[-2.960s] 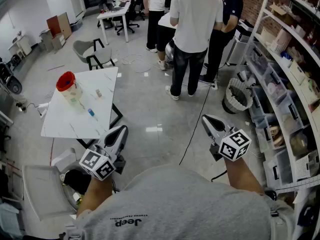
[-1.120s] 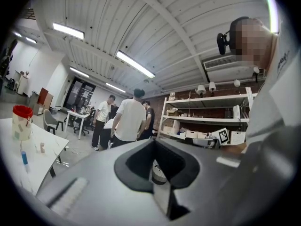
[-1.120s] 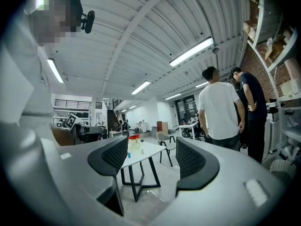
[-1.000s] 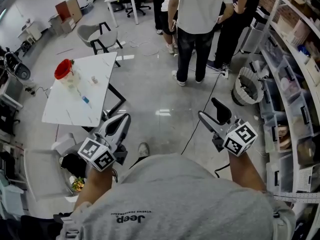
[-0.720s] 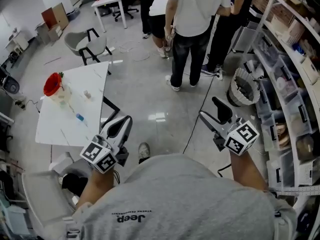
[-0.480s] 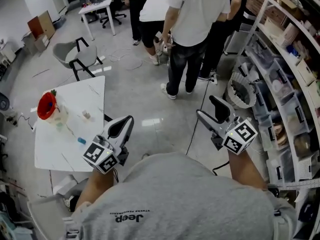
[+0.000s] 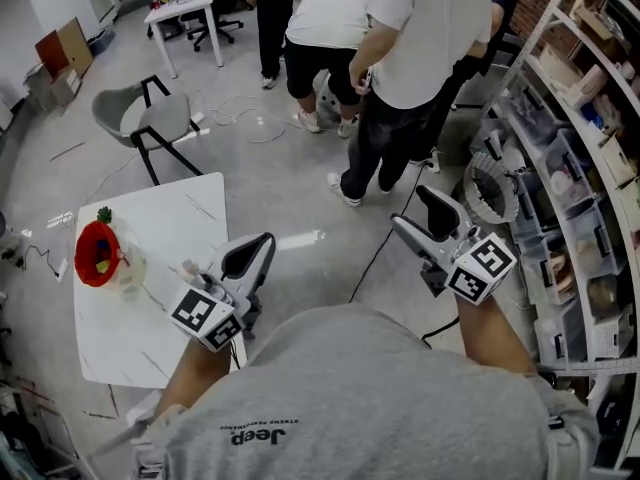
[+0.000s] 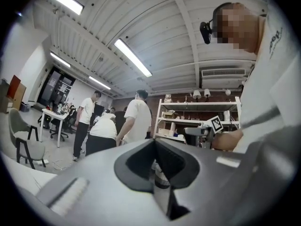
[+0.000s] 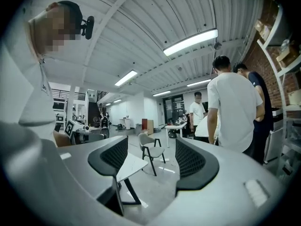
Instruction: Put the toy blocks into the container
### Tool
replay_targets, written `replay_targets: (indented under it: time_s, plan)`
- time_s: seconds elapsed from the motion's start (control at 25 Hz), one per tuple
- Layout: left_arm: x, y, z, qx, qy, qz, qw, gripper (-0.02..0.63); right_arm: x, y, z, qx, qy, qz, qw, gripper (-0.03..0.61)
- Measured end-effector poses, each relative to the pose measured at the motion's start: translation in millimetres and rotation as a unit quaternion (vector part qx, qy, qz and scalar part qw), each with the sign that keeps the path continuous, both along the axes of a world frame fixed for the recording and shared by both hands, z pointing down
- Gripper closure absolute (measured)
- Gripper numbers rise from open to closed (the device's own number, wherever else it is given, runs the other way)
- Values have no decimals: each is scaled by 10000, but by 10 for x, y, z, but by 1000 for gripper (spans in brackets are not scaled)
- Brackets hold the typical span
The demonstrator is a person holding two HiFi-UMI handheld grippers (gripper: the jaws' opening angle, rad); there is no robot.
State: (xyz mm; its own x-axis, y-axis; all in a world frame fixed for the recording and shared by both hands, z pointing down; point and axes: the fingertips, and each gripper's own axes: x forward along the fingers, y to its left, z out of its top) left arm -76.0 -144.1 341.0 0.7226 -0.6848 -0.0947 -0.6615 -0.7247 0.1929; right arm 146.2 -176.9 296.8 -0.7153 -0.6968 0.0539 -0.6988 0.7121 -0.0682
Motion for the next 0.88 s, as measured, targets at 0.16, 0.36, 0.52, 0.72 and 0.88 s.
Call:
replay_targets:
  time_s: [0.16, 0.36, 0.52, 0.72, 0.88]
  plan:
    - [-121, -206, 41, -67, 200, -34, 9998, 555, -163, -282, 49, -62, 116, -92, 9999, 279]
    - [-212, -426, 230, -265, -67, -268, 9993, 555, -200, -598, 119, -119, 56, -227, 9997, 279]
    - [-104, -639, 249, -303, -149, -446, 9984, 555, -62, -891, 212, -174, -41, -372, 9991, 278]
    - [207, -1046, 184, -263, -229, -833, 9959, 555, 253, -1402, 254, -140, -96, -746, 9971, 279]
    - [563, -1435, 152, -419, -34, -1188, 9920, 555, 569, -1889, 215, -145, -122, -1126, 9935, 278]
